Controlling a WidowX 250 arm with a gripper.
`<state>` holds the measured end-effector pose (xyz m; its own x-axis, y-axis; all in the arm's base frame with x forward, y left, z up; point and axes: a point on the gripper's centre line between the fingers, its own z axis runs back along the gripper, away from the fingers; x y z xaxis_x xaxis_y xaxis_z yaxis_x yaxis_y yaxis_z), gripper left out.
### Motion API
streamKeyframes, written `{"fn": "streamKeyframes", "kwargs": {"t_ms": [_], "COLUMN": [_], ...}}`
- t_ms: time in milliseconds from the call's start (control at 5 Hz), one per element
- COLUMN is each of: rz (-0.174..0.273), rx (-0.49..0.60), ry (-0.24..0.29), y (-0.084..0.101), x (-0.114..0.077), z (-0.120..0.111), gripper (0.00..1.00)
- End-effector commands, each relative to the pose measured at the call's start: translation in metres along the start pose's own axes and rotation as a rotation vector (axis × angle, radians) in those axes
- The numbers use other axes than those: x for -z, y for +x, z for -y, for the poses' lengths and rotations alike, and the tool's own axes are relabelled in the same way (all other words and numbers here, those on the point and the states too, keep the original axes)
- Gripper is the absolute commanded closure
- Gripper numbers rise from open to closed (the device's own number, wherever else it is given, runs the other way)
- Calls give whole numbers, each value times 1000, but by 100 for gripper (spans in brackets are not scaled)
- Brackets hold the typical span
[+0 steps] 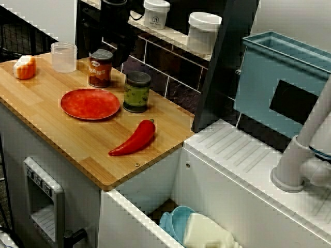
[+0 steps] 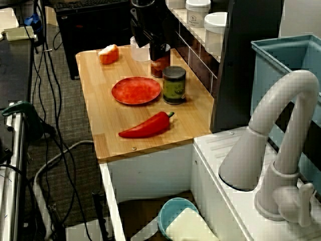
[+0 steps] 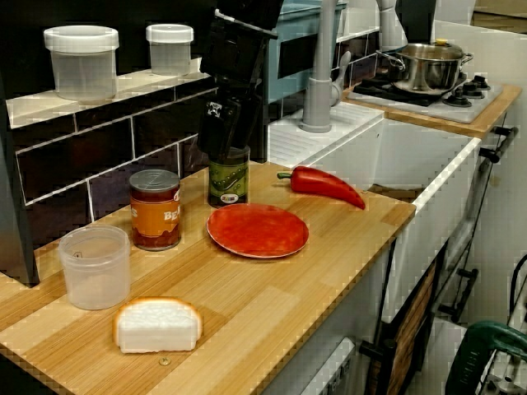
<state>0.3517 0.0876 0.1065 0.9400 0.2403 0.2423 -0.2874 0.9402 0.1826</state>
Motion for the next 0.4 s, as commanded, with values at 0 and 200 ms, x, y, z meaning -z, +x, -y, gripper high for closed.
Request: {"fn": "streamKeyframes", "kwargs": {"t_ms": [0, 200], "rz": [134, 158], "rx": [19, 16], "ry": [33, 47], "y": [2, 5], "x": [-12, -8], "z": [-23, -23], "gripper": [0, 0]}}
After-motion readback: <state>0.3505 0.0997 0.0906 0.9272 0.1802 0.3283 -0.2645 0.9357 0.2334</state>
